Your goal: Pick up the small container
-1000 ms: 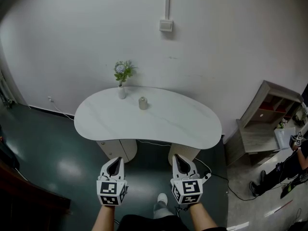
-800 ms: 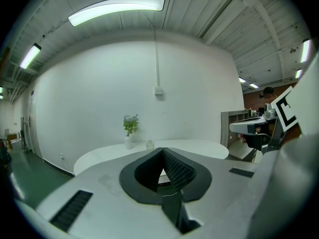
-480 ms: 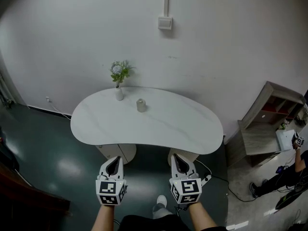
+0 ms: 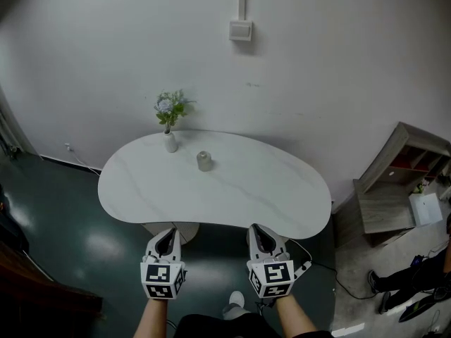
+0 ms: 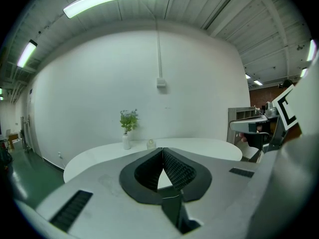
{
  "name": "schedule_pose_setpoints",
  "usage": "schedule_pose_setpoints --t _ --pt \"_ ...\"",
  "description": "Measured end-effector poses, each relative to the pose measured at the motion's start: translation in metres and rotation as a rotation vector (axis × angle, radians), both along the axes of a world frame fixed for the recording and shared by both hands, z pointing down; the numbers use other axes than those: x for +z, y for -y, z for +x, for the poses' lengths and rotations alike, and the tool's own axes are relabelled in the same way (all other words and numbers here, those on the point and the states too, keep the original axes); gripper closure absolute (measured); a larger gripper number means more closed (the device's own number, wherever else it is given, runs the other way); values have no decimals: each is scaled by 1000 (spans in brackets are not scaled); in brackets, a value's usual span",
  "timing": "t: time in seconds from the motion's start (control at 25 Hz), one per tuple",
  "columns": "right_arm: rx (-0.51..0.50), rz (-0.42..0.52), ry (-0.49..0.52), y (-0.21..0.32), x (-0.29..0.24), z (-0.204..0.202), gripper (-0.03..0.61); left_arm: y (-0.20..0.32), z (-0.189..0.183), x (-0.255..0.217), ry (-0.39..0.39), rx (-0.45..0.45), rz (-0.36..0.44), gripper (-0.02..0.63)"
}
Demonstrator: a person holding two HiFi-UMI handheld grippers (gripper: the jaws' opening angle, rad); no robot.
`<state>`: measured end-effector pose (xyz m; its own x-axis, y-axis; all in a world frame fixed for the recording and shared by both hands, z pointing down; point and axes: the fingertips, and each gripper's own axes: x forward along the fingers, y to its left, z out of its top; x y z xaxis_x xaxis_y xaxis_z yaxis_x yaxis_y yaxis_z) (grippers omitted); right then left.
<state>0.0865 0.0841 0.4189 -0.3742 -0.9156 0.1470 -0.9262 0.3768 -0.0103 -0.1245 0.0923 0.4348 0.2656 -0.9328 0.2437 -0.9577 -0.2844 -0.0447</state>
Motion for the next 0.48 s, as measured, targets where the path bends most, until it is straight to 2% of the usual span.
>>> schedule_pose_setpoints --t 0.48 --pt "-24 -17 25 51 4 29 511 45 28 -1 36 -22 -20 601"
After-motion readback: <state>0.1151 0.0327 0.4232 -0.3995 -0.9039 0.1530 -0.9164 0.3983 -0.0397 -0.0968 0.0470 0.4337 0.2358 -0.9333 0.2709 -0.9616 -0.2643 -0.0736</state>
